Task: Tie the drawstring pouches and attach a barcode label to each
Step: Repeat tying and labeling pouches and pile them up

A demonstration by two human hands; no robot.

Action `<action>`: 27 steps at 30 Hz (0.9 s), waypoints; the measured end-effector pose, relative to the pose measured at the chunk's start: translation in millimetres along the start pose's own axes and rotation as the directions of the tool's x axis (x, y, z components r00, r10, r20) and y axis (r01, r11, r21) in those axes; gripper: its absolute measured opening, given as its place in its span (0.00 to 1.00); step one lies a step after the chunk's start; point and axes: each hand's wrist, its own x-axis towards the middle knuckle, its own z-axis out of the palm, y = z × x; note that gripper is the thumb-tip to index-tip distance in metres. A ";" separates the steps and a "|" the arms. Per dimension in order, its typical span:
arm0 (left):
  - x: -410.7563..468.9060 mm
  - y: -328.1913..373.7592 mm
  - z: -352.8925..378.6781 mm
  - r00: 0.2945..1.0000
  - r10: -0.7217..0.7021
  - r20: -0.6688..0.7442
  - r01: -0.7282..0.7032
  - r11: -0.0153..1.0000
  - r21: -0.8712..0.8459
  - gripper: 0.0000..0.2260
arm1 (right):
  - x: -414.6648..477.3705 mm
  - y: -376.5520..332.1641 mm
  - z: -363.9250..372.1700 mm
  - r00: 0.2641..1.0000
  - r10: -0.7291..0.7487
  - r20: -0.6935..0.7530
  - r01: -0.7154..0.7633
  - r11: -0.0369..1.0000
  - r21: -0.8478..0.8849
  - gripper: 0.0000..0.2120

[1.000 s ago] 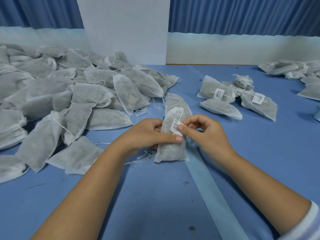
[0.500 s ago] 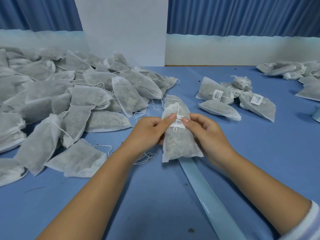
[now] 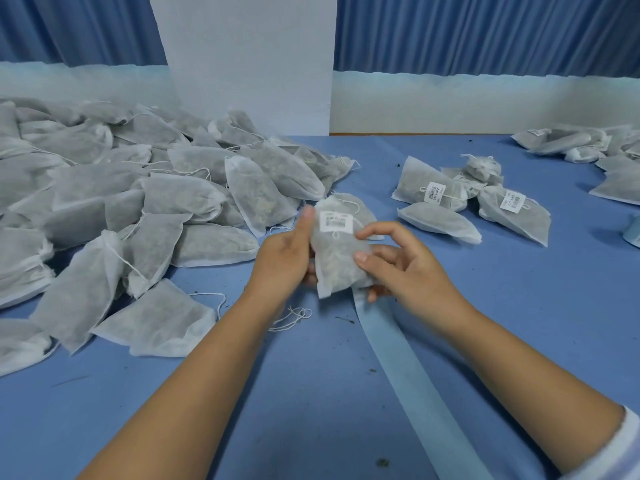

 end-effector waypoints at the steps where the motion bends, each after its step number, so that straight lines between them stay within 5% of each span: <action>1: 0.8 2.0 -2.6 0.999 -0.053 -0.011 0.052 0.997 -0.060 0.33 | 0.7 0.9 -1.2 1.000 0.019 -0.021 -0.019 1.000 0.021 0.08; 3: 4.7 1.6 -12.6 0.997 -0.029 -0.078 0.029 1.000 0.000 0.24 | 1.2 2.9 -5.0 0.998 0.068 -0.005 -0.068 0.997 0.029 0.07; 6: 15.8 -7.0 -36.6 0.944 0.267 -0.192 -0.133 0.844 0.519 0.07 | 3.9 3.5 -6.3 0.992 0.113 -0.056 -0.108 0.990 0.088 0.09; 8: 22.0 -13.4 -47.3 0.912 0.378 -0.161 -0.157 0.683 0.713 0.17 | 8.7 1.0 -9.7 0.972 0.045 -0.230 0.010 0.973 0.230 0.12; 11: 26.2 -17.4 -53.6 0.944 0.304 -0.128 -0.056 0.529 0.847 0.20 | 11.2 -3.3 -21.3 0.921 -0.081 -0.381 0.201 0.937 0.286 0.26; 14: 24.7 -18.7 -54.3 0.961 0.245 -0.126 0.002 0.450 0.893 0.10 | 10.3 -0.9 -23.6 0.940 -0.067 -0.334 0.150 0.962 0.230 0.32; 19: 22.7 -12.5 -58.5 0.924 0.376 -0.076 -0.087 0.397 0.914 0.07 | 8.4 8.9 -13.1 0.974 -0.070 -0.217 0.064 0.997 -0.037 0.21; 24: 7.4 7.3 -44.7 0.835 0.535 0.125 -0.464 0.565 0.682 0.15 | 5.4 9.5 -6.7 0.965 -0.191 -0.178 0.146 0.960 -0.239 0.14; 27: -7.1 14.8 -34.7 0.740 0.607 0.290 -0.654 0.547 0.523 0.16 | 2.7 11.8 -4.5 0.983 -0.163 -0.088 0.142 0.967 -0.210 0.16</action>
